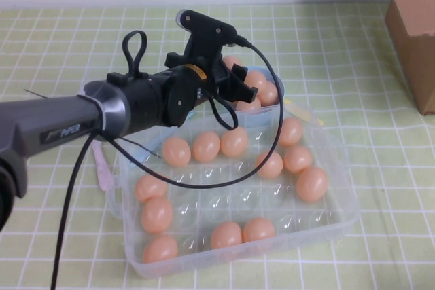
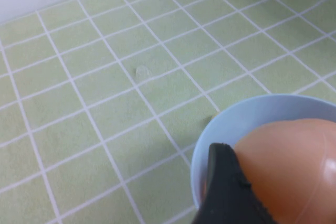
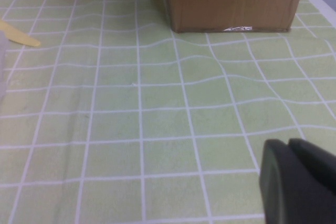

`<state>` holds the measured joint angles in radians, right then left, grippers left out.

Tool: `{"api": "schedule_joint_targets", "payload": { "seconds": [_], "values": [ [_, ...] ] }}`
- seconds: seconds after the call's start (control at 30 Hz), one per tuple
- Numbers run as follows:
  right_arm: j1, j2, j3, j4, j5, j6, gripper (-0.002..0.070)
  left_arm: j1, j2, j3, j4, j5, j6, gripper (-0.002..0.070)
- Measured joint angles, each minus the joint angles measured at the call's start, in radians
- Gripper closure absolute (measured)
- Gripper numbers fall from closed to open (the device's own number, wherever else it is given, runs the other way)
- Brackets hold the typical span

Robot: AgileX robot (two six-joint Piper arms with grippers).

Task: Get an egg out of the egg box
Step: Place the egg in the bowl

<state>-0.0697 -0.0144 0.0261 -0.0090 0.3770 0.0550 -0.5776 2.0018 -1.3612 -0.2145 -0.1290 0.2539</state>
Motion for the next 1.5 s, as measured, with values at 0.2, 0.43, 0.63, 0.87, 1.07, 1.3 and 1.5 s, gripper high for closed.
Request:
{"api": "schedule_joint_targets", "payload": {
  "seconds": [0.2,0.43,0.63,0.87,1.07,1.3,1.5],
  "values": [
    [0.0,0.0,0.0,0.0,0.0,0.0,0.0694,0.0,0.048,-0.049,0.004,0.004,-0.004,0.0321],
    [0.0,0.0,0.0,0.0,0.0,0.0,0.0694,0.0,0.078,-0.053,0.005,0.001,-0.012,0.0309],
    [0.0,0.0,0.0,0.0,0.0,0.0,0.0694,0.0,0.092,-0.053,0.005,0.001,-0.033,0.0305],
    [0.0,0.0,0.0,0.0,0.0,0.0,0.0694,0.0,0.094,-0.053,0.005,0.001,-0.034,0.0235],
    [0.0,0.0,0.0,0.0,0.0,0.0,0.0694,0.0,0.094,-0.053,0.005,0.001,-0.034,0.0216],
    [0.0,0.0,0.0,0.0,0.0,0.0,0.0694,0.0,0.094,-0.053,0.024,0.004,-0.034,0.0204],
    [0.0,0.0,0.0,0.0,0.0,0.0,0.0694,0.0,0.09,-0.082,0.046,0.04,-0.034,0.0202]
  ]
}}
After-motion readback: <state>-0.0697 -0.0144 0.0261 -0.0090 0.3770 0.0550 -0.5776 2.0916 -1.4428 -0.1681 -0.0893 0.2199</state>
